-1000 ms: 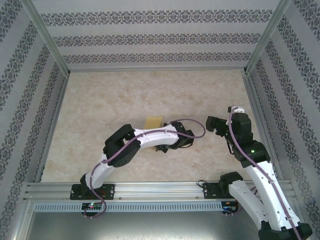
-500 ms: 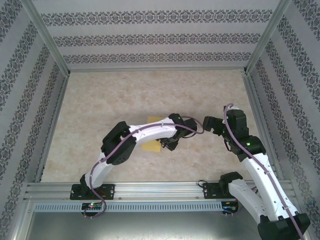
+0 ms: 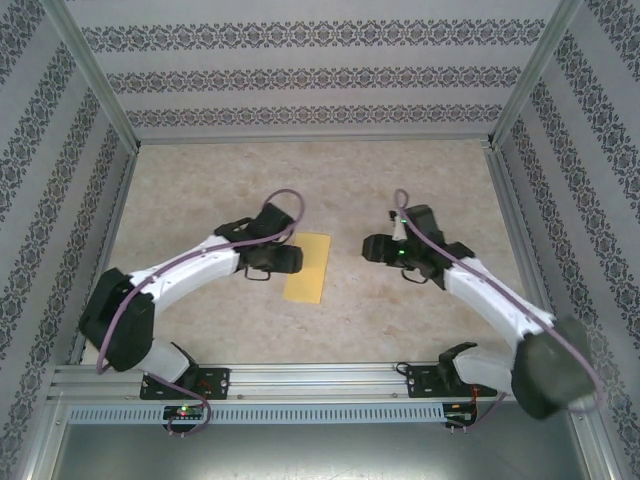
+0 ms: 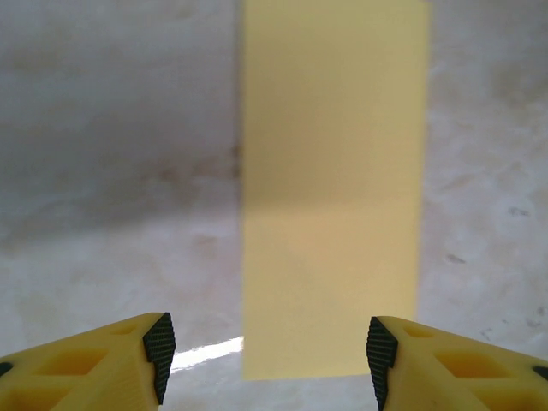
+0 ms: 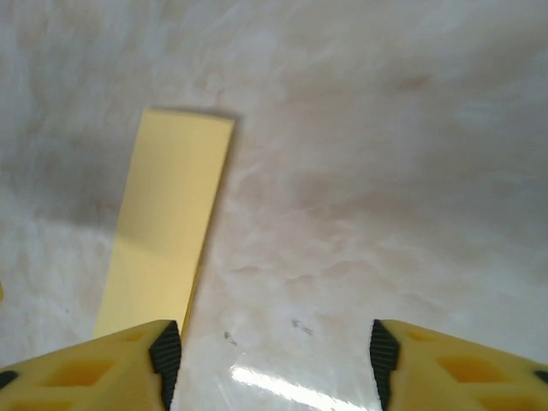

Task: Fold a paper plane with a square sheet of paper (fold left side to right side)
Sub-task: Turn over the paper at the center of the table, then third fold the triangle at the center of the table.

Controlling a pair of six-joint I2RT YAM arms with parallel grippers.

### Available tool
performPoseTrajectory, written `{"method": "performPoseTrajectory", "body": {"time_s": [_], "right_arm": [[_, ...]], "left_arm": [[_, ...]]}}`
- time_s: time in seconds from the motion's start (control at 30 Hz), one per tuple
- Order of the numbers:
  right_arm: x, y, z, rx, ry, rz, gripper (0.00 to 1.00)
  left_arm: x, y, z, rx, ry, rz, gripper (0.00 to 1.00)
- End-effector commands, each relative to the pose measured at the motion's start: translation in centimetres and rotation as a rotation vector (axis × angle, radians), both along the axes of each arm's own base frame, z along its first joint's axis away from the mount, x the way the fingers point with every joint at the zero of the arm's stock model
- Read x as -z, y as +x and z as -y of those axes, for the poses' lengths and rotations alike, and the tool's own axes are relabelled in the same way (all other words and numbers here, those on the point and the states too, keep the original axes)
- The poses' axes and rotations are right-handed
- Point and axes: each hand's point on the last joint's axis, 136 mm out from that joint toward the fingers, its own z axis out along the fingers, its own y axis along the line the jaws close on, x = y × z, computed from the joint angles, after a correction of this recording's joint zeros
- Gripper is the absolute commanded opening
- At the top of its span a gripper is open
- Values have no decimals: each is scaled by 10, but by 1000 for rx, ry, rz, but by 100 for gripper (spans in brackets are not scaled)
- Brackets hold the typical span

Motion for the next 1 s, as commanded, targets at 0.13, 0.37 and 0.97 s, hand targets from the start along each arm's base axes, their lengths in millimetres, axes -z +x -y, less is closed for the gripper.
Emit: {"method": "performPoseTrajectory", "body": {"time_s": [0.13,0.37,0.97], "right_arm": [[3,50,-82,-99,103,48,39],[45,70,-109,-122,89,-38,35],[105,69,-107,-178,-40,-158,33]], "left_arm": [[-6,14,3,-86,-437,64,65],[16,3,2,-95,-452,-5,66],[33,-1,10,-78,-461,-92,67]]}}
